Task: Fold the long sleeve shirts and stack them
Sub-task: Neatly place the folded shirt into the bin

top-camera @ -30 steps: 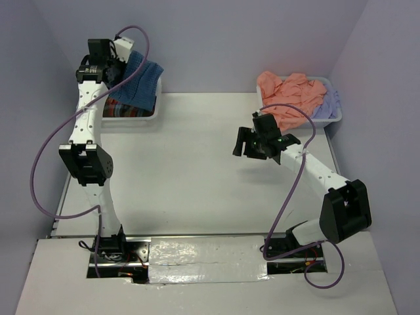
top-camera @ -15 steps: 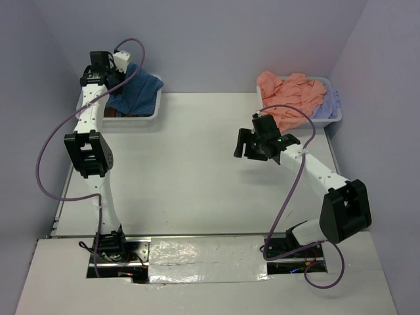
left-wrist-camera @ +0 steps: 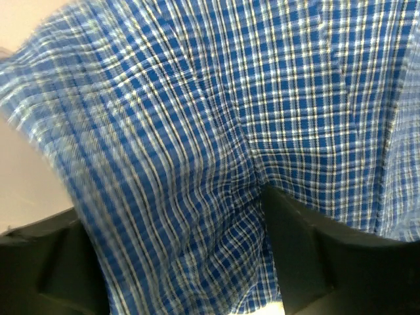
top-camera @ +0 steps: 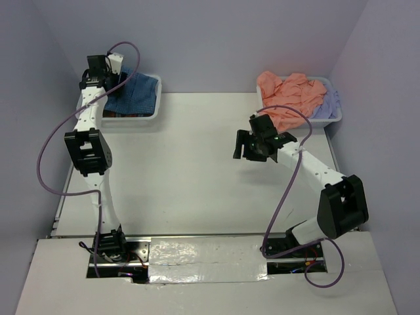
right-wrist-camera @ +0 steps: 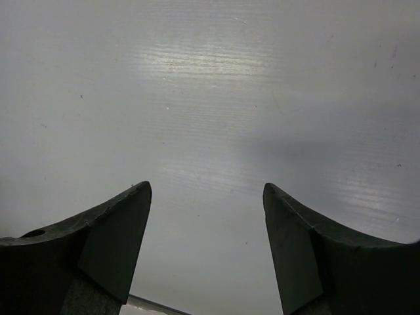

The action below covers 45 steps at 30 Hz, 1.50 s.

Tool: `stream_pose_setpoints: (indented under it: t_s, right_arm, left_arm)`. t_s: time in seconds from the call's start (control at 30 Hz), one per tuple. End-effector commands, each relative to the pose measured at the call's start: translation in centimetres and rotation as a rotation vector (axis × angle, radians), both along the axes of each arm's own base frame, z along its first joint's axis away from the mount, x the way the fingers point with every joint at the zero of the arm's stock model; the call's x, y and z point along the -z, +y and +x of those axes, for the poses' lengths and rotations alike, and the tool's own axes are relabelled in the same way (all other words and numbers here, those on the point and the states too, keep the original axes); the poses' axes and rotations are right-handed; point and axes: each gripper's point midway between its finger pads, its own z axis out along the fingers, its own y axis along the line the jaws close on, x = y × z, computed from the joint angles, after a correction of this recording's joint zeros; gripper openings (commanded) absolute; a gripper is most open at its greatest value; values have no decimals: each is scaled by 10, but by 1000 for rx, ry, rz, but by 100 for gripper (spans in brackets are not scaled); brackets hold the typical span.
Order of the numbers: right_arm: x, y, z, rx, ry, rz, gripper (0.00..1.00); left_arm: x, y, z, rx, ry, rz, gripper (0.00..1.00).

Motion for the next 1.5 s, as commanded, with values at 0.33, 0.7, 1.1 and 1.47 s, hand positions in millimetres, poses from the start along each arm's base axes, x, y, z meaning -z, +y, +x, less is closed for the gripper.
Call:
stream_pose_setpoints:
  t_s: [0.33,0.7,1.1,1.47]
  right_arm:
    - [-15,10,9,-25,-42,-8,76]
    - [-19,15,10,-39,-49,-8,75]
    - [-37,15,13,-43,-99,6,75]
    - [-42,13,13,-43,-96,-7,75]
  left_arm:
    - [-25,83,-9,-293,-90,181,99]
    - [-64,72,-9,-254,-172,141,99]
    - [-124,65,-27,-271,-271,92,99]
    - [-38,59,-37,-271,-53,33,3]
